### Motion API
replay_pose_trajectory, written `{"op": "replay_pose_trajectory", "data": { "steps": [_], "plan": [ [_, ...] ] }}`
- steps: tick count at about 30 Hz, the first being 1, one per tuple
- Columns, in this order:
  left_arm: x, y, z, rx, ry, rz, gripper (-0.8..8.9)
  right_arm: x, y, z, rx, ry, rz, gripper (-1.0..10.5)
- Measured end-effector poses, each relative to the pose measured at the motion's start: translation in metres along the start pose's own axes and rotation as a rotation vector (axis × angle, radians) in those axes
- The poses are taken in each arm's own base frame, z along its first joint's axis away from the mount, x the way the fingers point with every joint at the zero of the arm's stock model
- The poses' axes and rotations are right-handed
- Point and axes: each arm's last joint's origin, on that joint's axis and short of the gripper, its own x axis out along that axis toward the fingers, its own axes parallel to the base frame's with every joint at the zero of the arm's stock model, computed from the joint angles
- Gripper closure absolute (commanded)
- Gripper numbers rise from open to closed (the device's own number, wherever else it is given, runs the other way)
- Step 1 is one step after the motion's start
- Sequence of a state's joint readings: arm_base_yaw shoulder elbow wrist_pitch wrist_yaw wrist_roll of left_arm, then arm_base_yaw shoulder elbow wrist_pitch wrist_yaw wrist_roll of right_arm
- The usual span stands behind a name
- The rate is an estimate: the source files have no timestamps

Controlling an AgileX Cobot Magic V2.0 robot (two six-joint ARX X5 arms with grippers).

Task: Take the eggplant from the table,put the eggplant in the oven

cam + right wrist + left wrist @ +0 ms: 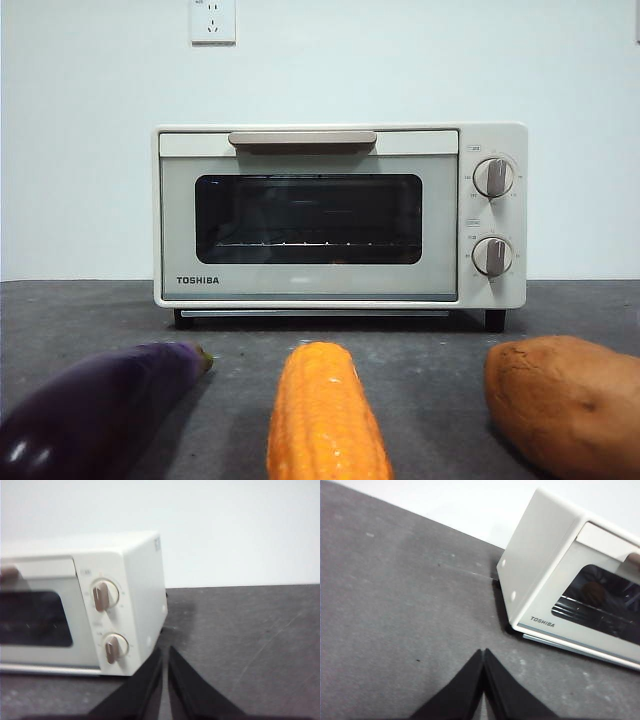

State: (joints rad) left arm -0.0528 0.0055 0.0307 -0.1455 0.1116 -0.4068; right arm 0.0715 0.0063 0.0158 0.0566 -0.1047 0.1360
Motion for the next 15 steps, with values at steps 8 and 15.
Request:
{"op": "replay_pose_trajectory", "data": {
  "steps": [8,15],
  "plan": [
    [-0.002,-0.001,0.0,-0.07,0.045,0.017,8.07,-0.003,0.001,0.008,0.216,0.039,-0.04,9.4],
    [-0.013,-0.015,0.029,-0.089,0.075,0.011,8.07,-0.012,0.005,0.038,0.272,0.085,-0.082,9.4]
  ]
}}
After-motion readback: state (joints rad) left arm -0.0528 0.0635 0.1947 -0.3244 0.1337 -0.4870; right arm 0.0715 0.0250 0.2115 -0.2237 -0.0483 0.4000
